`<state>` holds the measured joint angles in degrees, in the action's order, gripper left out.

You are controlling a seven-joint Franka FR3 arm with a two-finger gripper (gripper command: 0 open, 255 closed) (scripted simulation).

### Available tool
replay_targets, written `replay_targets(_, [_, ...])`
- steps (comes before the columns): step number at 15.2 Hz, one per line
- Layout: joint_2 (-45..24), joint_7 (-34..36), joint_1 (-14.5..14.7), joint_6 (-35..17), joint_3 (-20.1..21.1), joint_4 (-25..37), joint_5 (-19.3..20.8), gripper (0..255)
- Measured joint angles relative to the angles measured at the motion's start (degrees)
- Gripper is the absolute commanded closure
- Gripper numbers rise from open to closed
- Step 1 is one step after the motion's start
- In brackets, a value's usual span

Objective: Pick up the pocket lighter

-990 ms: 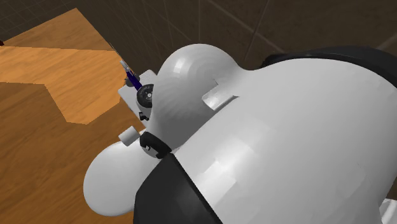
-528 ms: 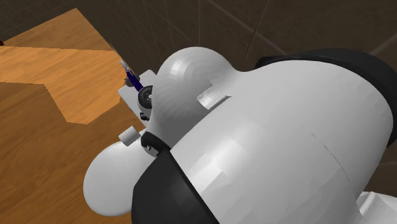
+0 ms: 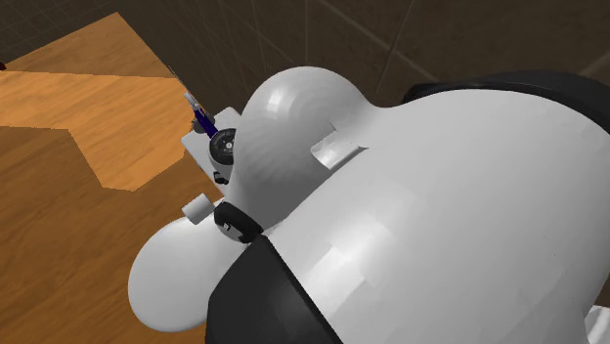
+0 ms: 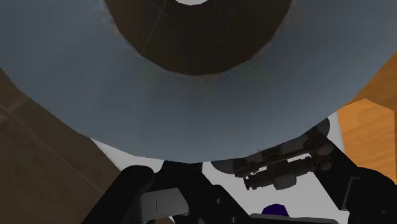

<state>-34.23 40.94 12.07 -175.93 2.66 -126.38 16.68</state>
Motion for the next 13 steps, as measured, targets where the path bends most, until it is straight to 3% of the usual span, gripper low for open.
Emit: replay_targets(13, [9.6,-2.3,-3.9,7.0,4.6,-2.9,-2.2,255])
